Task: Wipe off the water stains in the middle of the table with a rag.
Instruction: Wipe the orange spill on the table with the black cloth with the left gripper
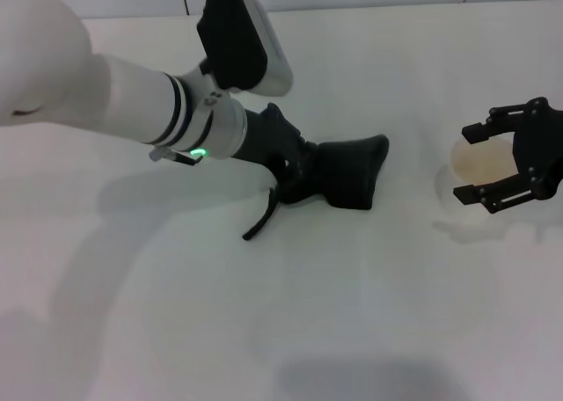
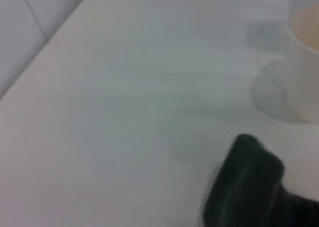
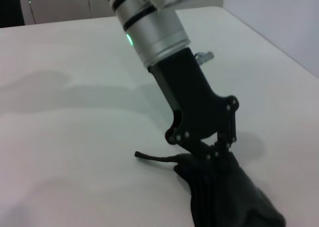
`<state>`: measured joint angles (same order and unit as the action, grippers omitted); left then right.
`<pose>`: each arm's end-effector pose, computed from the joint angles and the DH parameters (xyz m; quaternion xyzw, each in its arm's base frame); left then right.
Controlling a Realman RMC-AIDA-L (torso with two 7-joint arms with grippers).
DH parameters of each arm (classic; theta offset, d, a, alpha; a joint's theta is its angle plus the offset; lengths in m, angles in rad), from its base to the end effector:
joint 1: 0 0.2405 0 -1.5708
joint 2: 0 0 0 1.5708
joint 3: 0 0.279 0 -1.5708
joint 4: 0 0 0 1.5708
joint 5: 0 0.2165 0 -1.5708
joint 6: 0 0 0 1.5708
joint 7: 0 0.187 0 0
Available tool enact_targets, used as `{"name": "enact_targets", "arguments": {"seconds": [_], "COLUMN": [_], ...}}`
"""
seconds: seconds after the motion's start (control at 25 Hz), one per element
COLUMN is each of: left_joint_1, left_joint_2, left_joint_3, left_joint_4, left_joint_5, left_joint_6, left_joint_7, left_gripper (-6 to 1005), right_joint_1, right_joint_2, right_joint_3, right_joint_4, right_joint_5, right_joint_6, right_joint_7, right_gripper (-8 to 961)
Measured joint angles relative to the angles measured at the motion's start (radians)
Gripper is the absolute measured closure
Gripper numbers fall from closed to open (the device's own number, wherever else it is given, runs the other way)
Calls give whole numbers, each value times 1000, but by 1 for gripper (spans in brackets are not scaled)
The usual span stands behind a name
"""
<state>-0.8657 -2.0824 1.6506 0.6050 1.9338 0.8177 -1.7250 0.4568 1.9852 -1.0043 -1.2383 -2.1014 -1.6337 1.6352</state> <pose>-0.1783 0.4338 -0.1700 -0.9866 -0.0541 0.0368 0.1495 0.2413 0.3678 0.0209 -0.9868 0.0762 0.0365 0.1385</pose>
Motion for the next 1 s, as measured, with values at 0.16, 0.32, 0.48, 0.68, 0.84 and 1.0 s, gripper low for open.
{"name": "enact_targets", "arguments": {"seconds": [0.16,0.32,0.48,0.68,0.84,1.0], "left_joint_1": [31,61,63,63,67,139], "left_joint_2": [1,-4,-6,-6,1,3], "left_joint_3": [-23,-19,-3,31,22,-26], "left_joint_4": [70,139,146,150,166,293], "left_joint_5": [-1,-12,-47,-66,-43,83], "left_joint_6": [85,176,249,268,292,335], "left_joint_7": [7,21,40,29,-6,-70], "left_gripper": [968,968,968,968,967,968], "right_joint_1": [-2,-1,-2,-11,-20,-26], "right_joint_2": [-3,-3,-2,-1,0,0], "right_joint_3": [1,1,1,1,1,1], "right_joint_4": [0,-3,-5,-6,-8,-9], "right_joint_5": [0,0,0,0,0,0], "right_joint_6": [0,-1,-4,-8,-14,-19], "right_joint_7": [0,0,0,0,0,0], "right_gripper": [98,98,98,98,98,98]}}
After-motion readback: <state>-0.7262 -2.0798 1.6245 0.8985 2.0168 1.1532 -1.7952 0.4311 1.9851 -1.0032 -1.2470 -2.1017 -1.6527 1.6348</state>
